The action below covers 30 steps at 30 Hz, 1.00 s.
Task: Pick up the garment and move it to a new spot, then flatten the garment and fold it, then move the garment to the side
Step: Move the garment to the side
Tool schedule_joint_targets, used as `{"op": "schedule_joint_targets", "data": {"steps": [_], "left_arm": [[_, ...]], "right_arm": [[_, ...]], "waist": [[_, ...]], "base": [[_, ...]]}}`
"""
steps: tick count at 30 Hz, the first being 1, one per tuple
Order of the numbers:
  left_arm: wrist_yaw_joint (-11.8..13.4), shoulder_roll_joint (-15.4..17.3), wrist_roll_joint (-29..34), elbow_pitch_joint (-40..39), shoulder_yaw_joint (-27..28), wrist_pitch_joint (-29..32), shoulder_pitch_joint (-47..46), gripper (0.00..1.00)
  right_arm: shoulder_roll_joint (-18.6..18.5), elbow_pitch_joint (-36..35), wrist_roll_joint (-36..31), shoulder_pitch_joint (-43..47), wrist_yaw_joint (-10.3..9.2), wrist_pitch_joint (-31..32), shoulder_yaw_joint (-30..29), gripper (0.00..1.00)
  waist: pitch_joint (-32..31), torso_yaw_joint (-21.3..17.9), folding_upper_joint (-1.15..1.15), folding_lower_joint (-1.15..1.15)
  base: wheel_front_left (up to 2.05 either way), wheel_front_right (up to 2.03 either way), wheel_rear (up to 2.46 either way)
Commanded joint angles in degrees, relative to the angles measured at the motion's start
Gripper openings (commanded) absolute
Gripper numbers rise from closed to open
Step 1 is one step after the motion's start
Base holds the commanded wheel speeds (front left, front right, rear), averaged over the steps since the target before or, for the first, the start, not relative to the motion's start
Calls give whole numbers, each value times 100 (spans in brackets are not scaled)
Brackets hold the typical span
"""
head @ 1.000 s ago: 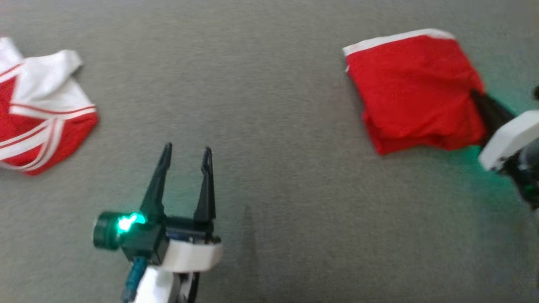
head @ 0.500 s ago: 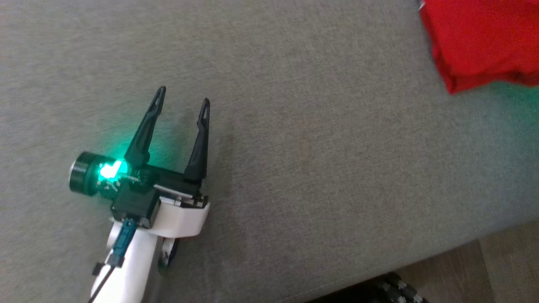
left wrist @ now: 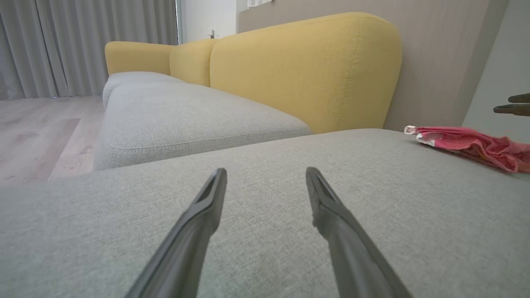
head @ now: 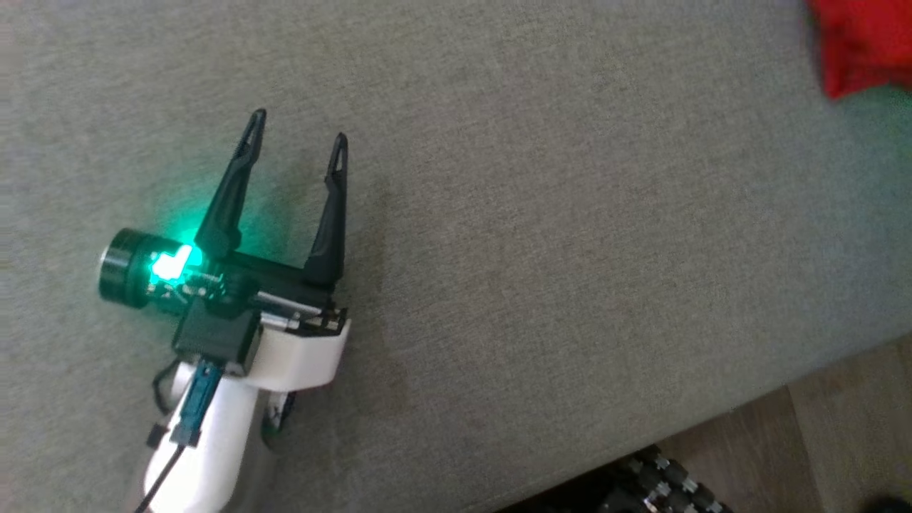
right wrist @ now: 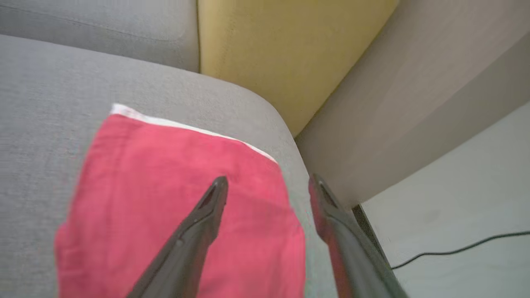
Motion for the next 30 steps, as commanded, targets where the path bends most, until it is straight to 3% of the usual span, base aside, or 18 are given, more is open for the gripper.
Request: {"op": "schedule_joint_targets", "data": {"steps": [1,4,5,9,18,23,30], "left_arm": [[38,-51,-68,176,88,67,-5,100],[68,-137,-126,222,59,67,40,100],[112,-226,-205,285,45,67,120,100],[173,-361,-395,443,31,67,295,100],[308,-514,-1058,1059,124,67,961,100],[367,-522,-1151,931,203,67,1306,100],[449,-524,-930,408,448,67,2110,100]], "right_arm": [[-88,-97,-193,172,-4,-153,-120,100],[126,-109,-416,319,-4,-340,-228,100],[401,-161,-499,526,-4,-518,-252,100],[822,-252,-444,934,-4,-758,-121,100],[1788,-577,226,2328,-4,-1134,675,100],[2073,-1487,64,3145,-4,-1143,728,100],[2626,-2684,-737,4459,-4,-1144,15,100]], "waist": [[-290,238,0,0],[-537,420,0,0],[-809,612,0,0],[-1259,916,0,0],[-2558,1820,0,0],[-2986,2090,0,0],[-3581,2279,0,0]], "base": [[0,0,0],[0,0,0],[0,0,0],[0,0,0],[0,0,0],[0,0,0],[0,0,0]]}}
